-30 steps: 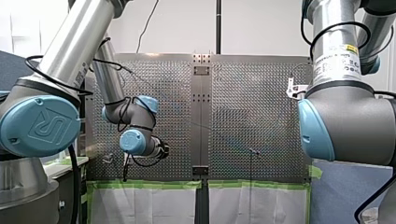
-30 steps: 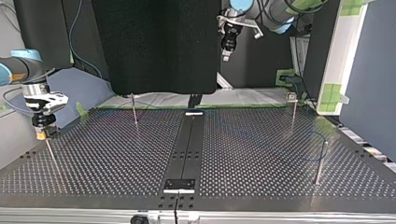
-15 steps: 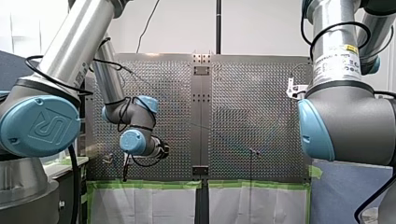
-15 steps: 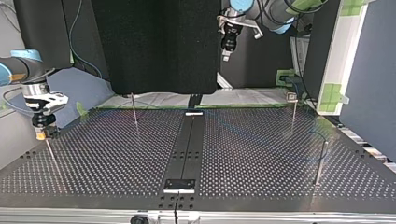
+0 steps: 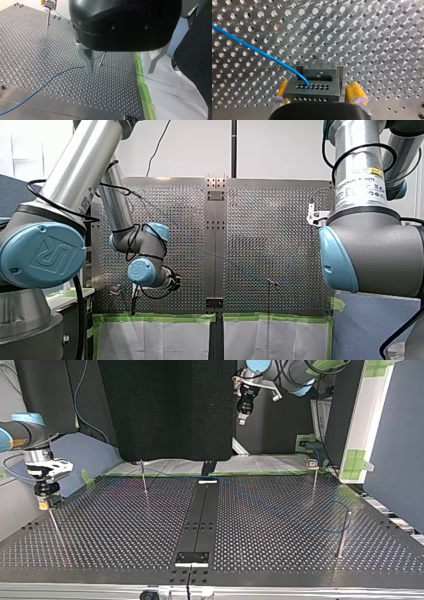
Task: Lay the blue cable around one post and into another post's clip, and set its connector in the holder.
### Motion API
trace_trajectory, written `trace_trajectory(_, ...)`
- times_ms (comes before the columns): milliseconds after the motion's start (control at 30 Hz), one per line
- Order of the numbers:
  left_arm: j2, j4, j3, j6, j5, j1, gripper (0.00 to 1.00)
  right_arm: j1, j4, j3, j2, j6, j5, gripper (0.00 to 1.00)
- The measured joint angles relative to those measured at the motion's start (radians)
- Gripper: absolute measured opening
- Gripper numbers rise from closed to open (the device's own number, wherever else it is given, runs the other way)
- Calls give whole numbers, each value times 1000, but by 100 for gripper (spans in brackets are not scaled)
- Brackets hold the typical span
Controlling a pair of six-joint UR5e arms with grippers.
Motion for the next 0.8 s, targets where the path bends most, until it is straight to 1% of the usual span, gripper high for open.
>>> trace_trajectory(333, 0, 30, 25, -20, 15, -1, 100, 0, 0, 0, 0, 0, 0, 100)
trace_trajectory(800, -1, 33, 27, -21, 16, -2, 100, 0, 0, 0, 0, 0, 0, 100)
